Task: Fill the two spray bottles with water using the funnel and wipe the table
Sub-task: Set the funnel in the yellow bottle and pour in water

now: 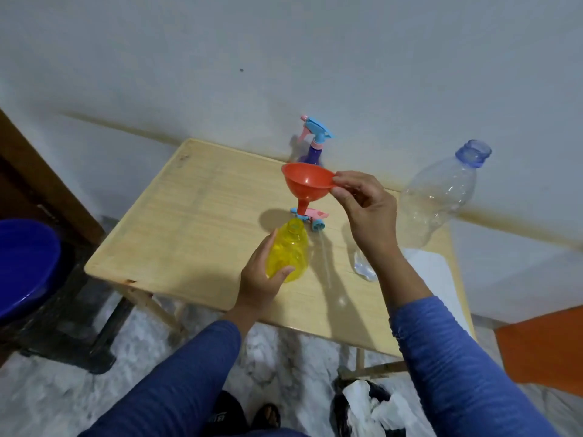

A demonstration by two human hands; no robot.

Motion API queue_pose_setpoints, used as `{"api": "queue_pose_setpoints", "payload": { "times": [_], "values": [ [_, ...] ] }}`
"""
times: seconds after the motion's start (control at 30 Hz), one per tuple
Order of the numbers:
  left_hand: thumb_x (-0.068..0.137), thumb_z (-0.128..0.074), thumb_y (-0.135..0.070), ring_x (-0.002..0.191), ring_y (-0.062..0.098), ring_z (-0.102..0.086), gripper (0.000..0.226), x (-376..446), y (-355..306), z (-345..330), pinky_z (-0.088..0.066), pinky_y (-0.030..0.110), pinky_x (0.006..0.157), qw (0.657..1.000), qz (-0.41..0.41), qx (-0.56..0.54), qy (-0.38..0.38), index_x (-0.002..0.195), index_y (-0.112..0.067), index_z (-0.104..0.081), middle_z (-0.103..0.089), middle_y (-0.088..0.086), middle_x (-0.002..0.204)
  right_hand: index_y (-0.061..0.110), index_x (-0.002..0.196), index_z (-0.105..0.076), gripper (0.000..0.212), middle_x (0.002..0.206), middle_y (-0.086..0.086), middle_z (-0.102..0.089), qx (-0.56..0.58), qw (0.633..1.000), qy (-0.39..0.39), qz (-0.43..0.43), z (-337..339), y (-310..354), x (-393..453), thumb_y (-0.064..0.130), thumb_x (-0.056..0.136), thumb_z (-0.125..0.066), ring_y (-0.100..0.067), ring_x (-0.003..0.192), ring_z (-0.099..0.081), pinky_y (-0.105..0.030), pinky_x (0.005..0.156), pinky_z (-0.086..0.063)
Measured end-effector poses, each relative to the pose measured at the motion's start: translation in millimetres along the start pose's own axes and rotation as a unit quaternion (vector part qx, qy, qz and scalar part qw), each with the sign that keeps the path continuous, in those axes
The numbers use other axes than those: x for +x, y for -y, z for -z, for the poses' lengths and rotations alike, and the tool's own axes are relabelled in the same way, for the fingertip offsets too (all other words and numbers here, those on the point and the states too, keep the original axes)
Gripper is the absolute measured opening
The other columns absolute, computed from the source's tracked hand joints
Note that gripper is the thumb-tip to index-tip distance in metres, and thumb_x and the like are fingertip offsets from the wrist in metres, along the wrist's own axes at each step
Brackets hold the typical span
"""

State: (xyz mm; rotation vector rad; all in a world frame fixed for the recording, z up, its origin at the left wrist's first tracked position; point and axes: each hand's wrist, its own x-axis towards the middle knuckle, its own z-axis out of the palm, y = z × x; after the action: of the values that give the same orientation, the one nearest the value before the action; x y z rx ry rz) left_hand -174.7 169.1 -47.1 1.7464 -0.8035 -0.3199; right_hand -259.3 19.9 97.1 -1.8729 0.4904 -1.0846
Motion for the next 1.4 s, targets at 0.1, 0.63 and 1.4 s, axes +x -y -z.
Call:
{"api": "queue_pose_setpoints", "payload": {
  "times": [0.1, 0.63, 1.4],
  "values": [
    [0.072, -0.061, -0.049, 0.126, 0.0, -0.038, 0.074, -1, 0, 0, -0.035, 0.02, 0.103, 1.0, -0.01, 0.008, 0.0, 0.138, -0.038, -0.028, -0.037, -0.018, 0.139, 0.01, 0.095, -0.069, 0.02, 0.101, -0.009, -0.065, -0.023, 1.0, 0.011, 0.013, -1, -1, -15, 0.0, 0.078, -0.071, -0.014, 0.098, -0.062, -0.018, 0.084, -0.05],
    [0.08, -0.071, -0.027, 0.132, 0.006, -0.036, 0.076, -3, 2, 0, -0.033, 0.025, 0.105, 1.0, -0.006, 0.011, 0.005, 0.14, -0.037, -0.025, -0.034, -0.018, 0.141, 0.02, 0.115, -0.062, 0.041, 0.114, 0.003, -0.056, -0.145, 0.988, -0.014, 0.06, 8, -6, -57, 0.018, 0.076, -0.076, -0.015, 0.093, -0.061, -0.02, 0.078, -0.049],
    [0.079, -0.073, -0.02, 0.127, 0.022, -0.044, 0.077, -3, -1, -6, -0.037, 0.032, 0.103, 0.997, 0.071, 0.031, -0.008, 0.144, -0.021, -0.032, -0.043, 0.005, 0.143, 0.044, 0.137, -0.006, 0.099, 0.117, -0.007, -0.043, -0.212, 0.969, -0.125, -0.03, 71, -40, -5, 0.02, 0.074, -0.078, -0.021, 0.107, -0.05, -0.018, 0.092, -0.036]
  ]
}}
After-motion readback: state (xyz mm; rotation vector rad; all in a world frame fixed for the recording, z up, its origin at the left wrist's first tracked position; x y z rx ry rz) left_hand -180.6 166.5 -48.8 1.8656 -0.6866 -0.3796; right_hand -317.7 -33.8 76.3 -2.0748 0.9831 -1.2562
